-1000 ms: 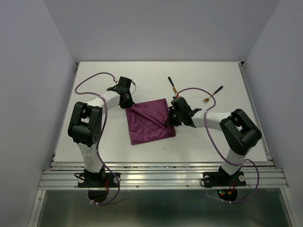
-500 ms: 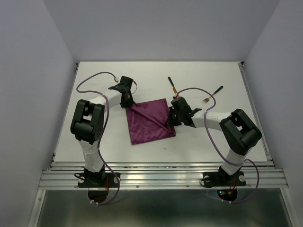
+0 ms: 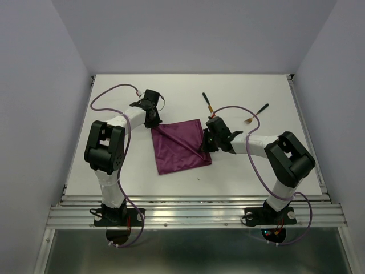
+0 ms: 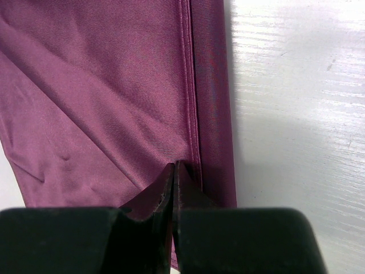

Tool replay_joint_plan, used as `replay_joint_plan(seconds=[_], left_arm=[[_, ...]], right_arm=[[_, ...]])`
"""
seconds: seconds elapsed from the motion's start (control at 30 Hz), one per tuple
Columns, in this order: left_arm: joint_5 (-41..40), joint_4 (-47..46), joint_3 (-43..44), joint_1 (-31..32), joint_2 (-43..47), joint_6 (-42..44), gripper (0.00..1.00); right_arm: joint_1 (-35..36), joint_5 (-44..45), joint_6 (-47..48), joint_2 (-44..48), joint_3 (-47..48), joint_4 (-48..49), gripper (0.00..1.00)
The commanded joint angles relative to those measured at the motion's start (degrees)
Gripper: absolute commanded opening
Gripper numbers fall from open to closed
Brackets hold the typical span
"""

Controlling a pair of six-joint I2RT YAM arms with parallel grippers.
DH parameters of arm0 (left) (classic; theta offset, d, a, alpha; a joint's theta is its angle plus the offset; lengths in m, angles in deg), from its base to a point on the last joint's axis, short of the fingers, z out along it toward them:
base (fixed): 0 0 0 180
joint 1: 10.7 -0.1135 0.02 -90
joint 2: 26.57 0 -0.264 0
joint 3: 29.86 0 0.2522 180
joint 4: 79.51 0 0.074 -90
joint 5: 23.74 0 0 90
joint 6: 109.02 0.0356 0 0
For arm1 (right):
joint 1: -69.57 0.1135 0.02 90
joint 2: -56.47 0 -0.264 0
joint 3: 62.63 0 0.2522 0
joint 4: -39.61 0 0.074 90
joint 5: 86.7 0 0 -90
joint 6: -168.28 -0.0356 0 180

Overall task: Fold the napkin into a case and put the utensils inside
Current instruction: Smooth out the upper triangle-folded napkin at the center of the board.

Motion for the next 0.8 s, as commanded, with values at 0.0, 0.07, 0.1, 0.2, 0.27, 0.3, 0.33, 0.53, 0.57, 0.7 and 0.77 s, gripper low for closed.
replay_joint_plan(seconds=[0.0, 0.07, 0.1, 0.2, 0.27, 0.3, 0.33, 0.53, 0.57, 0.7, 0.77], left_arm=[[-1.7, 1.1, 2.6, -0.2, 2.9, 0.0, 0.00], [-1.6, 0.7, 2.4, -0.2, 3.0, -0.1, 0.00], [-1.5, 0.6, 2.2, -0.2, 3.0, -0.1, 0.00], [-1.0, 0.1, 2.1, -0.2, 3.5, 0.1, 0.00], [-0.8, -0.2, 1.8, -0.2, 3.9, 0.2, 0.00], [-0.6, -0.4, 1.8, -0.2, 4.0, 0.2, 0.00], [-0.6, -0.5, 1.7, -0.2, 4.0, 0.3, 0.00], [2.6, -3.2, 0.4, -0.2, 4.6, 0.6, 0.00], [3.0, -3.6, 0.3, -0.2, 4.8, 0.7, 0.00], [3.7, -4.0, 0.3, -0.2, 4.8, 1.0, 0.00], [3.1, -3.7, 0.5, -0.2, 4.2, 1.0, 0.00]], right_arm=[[0.4, 1.0, 0.0, 1.8, -0.1, 1.1, 0.02], [0.4, 1.0, 0.0, 1.9, -0.1, 1.1, 0.02], [0.4, 1.0, 0.0, 1.8, -0.1, 1.1, 0.03], [0.4, 1.0, 0.0, 1.7, 0.0, 1.1, 0.02], [0.4, 1.0, 0.0, 1.5, 0.0, 1.1, 0.02], [0.4, 1.0, 0.0, 1.4, 0.0, 1.1, 0.02], [0.4, 1.0, -0.1, 1.5, 0.0, 1.0, 0.02], [0.4, 1.0, -0.1, 1.4, 0.1, 1.1, 0.03], [0.4, 1.0, -0.1, 1.4, 0.1, 1.1, 0.03], [0.4, 1.0, -0.1, 1.3, 0.1, 1.1, 0.03], [0.4, 1.0, -0.1, 1.1, 0.1, 1.1, 0.03]])
